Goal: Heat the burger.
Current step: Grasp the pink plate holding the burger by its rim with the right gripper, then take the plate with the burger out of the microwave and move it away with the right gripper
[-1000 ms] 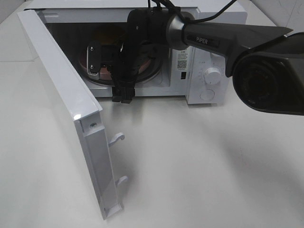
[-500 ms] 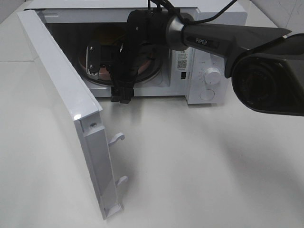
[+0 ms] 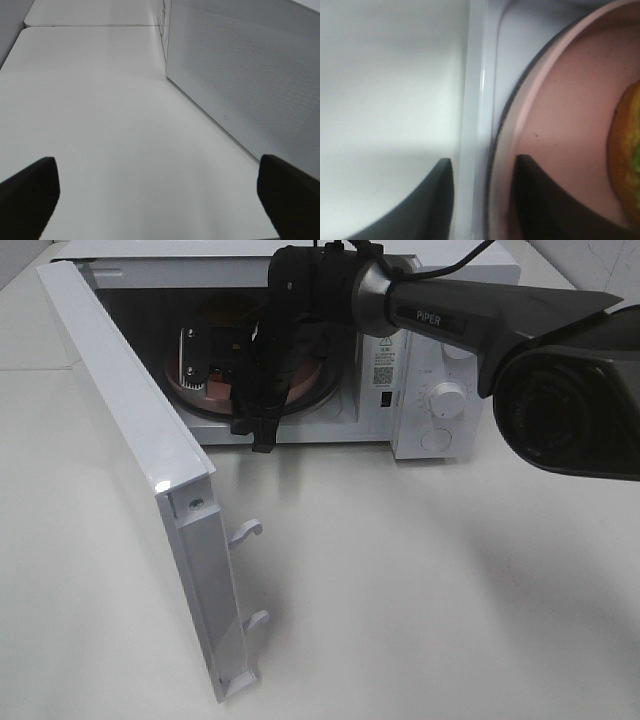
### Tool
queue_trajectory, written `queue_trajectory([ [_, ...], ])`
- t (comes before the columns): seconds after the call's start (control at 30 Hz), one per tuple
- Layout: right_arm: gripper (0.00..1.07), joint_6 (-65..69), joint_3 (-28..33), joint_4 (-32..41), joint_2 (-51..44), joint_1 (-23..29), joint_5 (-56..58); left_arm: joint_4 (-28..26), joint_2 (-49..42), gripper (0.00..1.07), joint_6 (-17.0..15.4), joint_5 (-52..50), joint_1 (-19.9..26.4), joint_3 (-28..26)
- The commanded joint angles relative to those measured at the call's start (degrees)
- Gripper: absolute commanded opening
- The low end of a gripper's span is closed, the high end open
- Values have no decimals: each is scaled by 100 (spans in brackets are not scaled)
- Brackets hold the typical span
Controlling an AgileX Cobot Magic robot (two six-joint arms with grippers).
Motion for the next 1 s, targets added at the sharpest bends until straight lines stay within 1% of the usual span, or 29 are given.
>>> queue_trajectory([
  [0.03,0,-23,80,23,115,-23,584,-17,-109,103,-11,-80,-11,6],
  [0.27,0,-252,80,17,52,-23,980,-17,-109,103,-11,-80,-11,6],
  [0.7,0,-29,80,6,-155,-23,1684,-17,-109,103,-11,-80,-11,6],
  [0.83,0,6,115,-34,-212,-23,1736,-17,-109,103,-11,-80,-11,6],
  [0.93,0,6,281,-120,-390,-23,1679,-17,-109,103,-11,-80,-11,6],
  [1.0,0,-29,636,-143,-625,-23,1415,-17,-109,103,-11,-80,-11,6],
])
